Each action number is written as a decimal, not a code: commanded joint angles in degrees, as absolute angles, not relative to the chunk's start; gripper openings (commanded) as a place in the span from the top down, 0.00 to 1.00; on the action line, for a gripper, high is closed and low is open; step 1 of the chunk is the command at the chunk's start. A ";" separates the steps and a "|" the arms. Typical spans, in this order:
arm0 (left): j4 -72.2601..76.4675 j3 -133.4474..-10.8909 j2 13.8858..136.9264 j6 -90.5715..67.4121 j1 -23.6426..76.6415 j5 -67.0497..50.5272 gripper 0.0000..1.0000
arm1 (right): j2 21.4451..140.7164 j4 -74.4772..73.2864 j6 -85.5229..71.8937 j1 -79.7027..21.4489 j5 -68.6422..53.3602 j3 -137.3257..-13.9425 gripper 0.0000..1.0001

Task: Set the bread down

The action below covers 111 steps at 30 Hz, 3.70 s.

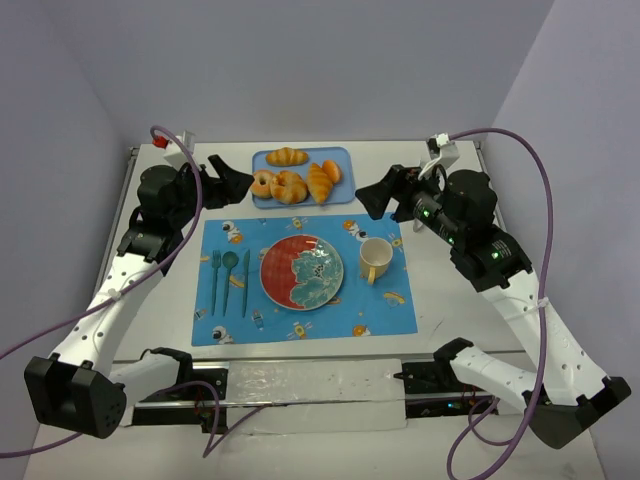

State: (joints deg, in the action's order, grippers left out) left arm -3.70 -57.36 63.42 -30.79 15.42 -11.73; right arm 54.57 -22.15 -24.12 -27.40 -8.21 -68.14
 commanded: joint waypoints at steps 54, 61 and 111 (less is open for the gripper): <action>-3.43 -60.29 67.94 -31.64 13.97 -13.01 0.14 | 129.99 -53.17 -24.34 -0.44 10.46 -110.83 0.07; -3.34 -60.29 68.20 -31.64 13.97 -13.18 0.13 | 131.22 -53.17 -25.05 1.58 10.72 -110.13 0.07; -3.08 -60.12 69.78 -31.90 13.97 -14.06 0.13 | 117.44 -53.26 -26.37 1.94 8.17 -113.20 0.61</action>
